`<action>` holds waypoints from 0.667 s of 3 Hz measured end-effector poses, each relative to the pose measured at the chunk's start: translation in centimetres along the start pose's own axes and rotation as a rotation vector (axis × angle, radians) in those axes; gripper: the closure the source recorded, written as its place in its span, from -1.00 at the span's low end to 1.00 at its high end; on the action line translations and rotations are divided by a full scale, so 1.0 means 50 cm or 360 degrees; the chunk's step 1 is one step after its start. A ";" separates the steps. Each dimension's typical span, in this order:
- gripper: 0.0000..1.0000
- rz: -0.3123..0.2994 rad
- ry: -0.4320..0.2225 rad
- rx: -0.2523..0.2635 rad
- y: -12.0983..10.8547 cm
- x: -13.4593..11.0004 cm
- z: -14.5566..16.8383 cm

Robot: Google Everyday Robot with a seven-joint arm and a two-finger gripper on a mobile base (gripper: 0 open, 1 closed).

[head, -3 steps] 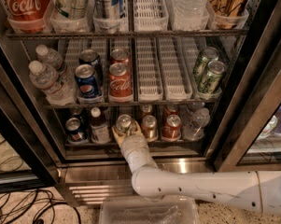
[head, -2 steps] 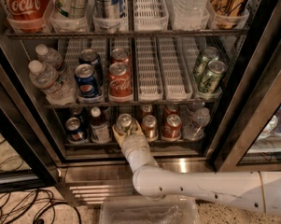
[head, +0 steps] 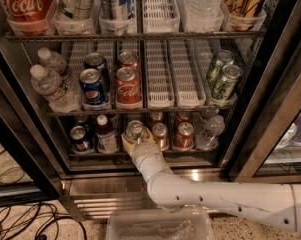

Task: Pick 7up can from bottom shelf of fridge

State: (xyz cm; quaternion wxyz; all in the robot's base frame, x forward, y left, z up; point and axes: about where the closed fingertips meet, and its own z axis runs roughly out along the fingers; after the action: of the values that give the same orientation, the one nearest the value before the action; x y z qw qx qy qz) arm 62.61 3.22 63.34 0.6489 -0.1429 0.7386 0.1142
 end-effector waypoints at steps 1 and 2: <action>1.00 0.0015 0.0060 -0.0109 0.036 0.014 -0.001; 1.00 0.0016 0.0060 -0.0109 0.036 0.014 -0.001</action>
Offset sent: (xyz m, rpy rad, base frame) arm -0.0074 0.0150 -0.0067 0.0043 0.0445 0.0621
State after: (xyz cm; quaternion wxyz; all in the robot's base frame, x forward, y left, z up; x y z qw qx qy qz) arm 61.83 4.83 62.64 0.6291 -0.1635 0.7470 0.1398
